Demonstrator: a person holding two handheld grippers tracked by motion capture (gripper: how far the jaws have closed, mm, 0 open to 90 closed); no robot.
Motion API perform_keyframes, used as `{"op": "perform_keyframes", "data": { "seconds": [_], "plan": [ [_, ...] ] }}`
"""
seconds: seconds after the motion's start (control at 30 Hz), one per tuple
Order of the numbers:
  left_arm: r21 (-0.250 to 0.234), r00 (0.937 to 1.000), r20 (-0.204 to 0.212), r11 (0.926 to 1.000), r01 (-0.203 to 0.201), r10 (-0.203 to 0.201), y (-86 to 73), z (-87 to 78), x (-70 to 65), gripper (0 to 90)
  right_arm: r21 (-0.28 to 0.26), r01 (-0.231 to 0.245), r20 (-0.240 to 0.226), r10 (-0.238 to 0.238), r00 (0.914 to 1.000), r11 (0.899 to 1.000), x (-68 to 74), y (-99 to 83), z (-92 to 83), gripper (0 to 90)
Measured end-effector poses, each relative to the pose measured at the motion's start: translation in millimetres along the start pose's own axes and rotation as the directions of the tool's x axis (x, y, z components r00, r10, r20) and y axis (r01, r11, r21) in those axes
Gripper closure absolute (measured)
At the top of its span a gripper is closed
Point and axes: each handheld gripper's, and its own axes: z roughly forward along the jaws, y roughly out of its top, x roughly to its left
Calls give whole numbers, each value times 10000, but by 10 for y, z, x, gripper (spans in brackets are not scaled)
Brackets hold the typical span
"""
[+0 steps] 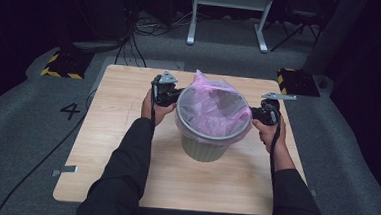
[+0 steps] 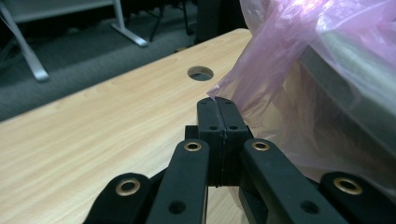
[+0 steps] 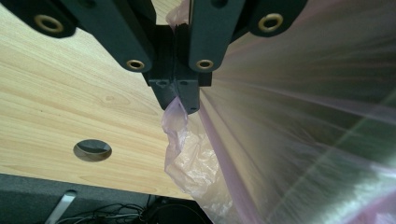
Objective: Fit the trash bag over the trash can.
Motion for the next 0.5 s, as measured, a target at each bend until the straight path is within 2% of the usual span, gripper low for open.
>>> {"op": "perform_keyframes", "data": {
  "seconds": [0.17,0.27,0.37,0.43,0.5],
  "plan": [
    [621,9998,99,9980,142,-149,-3,98,24,900,78,33,192,-35,9998,10000,7,12,10,900],
    [1096,9997,143,9939,159,-176,-32,163,37,900,43,156,357,-158,9992,9999,13,18,1,899],
    [1336,9993,256,9907,250,-287,-71,200,57,900,-89,287,510,-282,9983,9995,29,31,-31,899],
    [1555,9991,286,9875,268,-316,-107,215,73,900,-259,361,416,-350,9985,9990,32,38,-49,897],
    [1774,9969,548,9831,458,-563,-155,223,107,900,-346,397,461,-381,9982,9986,30,43,-62,897]
  ]
}}
